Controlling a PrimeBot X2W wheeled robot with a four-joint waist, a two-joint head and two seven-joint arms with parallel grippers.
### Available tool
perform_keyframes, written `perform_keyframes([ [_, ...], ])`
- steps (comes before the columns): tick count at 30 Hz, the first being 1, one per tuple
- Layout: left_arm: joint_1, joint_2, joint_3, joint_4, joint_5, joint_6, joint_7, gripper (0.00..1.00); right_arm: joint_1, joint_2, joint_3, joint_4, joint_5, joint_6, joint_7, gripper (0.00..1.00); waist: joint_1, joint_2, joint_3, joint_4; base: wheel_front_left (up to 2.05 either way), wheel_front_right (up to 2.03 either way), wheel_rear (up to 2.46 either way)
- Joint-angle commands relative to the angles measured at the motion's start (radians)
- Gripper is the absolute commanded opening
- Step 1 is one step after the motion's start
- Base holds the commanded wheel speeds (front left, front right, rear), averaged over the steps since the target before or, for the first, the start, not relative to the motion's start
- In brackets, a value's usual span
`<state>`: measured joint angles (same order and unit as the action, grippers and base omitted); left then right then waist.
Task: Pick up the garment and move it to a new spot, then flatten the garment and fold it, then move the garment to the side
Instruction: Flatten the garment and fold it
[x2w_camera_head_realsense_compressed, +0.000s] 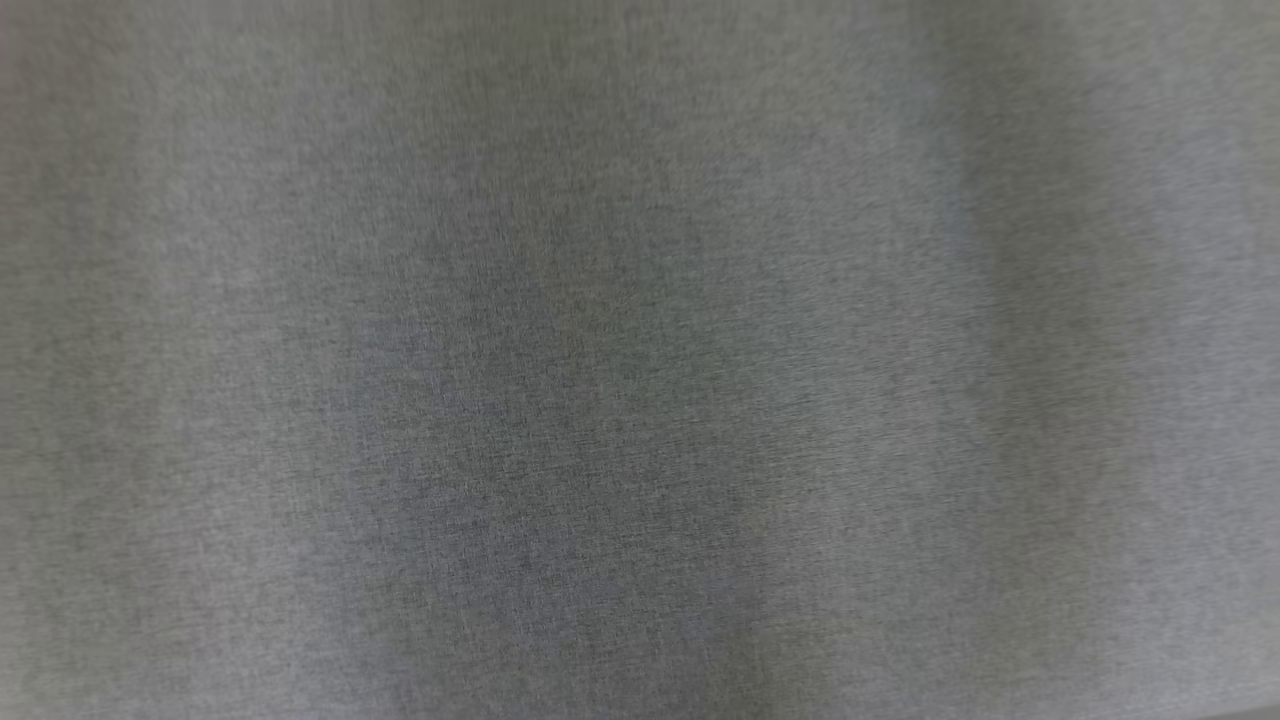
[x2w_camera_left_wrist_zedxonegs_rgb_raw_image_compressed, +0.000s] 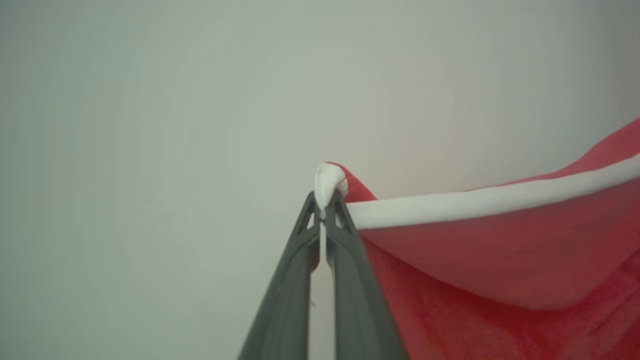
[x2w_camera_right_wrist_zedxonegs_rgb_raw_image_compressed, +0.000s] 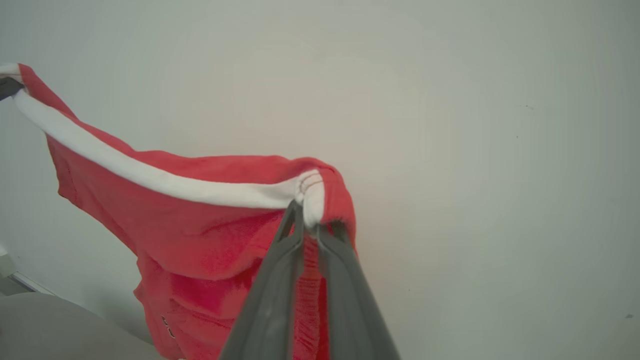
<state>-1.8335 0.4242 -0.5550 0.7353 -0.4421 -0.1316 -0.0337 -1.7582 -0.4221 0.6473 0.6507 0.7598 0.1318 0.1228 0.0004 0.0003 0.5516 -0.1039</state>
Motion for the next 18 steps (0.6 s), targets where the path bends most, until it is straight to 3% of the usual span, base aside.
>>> perform_keyframes([
  [1,-0.042,-0.001,-0.018,0.033,-0.019,0.003,-0.015,0.0,-0.039,-0.005,0.023,0.021,0.003,-0.002,-0.007,0.0,-0.0004,-0.0003,0.078,0.01,0.0,0.0,0.0],
  [8,-0.084,-0.013,-0.084,0.121,-0.047,0.003,-0.105,0.0,-0.071,-0.024,0.096,0.067,0.05,-0.002,-0.045,0.0,-0.0004,-0.0003,0.106,0.019,0.0,0.0,0.0],
  [13,0.008,-0.013,-0.096,0.124,-0.088,0.003,-0.177,0.0,0.006,-0.058,0.167,0.039,0.091,-0.002,-0.087,0.0,-0.0004,-0.0003,0.084,0.015,0.0,0.0,0.0],
  [18,0.237,-0.014,-0.076,0.048,-0.154,0.029,-0.221,0.0,0.184,-0.139,0.255,-0.027,0.146,-0.002,-0.152,0.0,-0.0004,-0.0003,0.011,0.032,0.0,0.0,0.0],
])
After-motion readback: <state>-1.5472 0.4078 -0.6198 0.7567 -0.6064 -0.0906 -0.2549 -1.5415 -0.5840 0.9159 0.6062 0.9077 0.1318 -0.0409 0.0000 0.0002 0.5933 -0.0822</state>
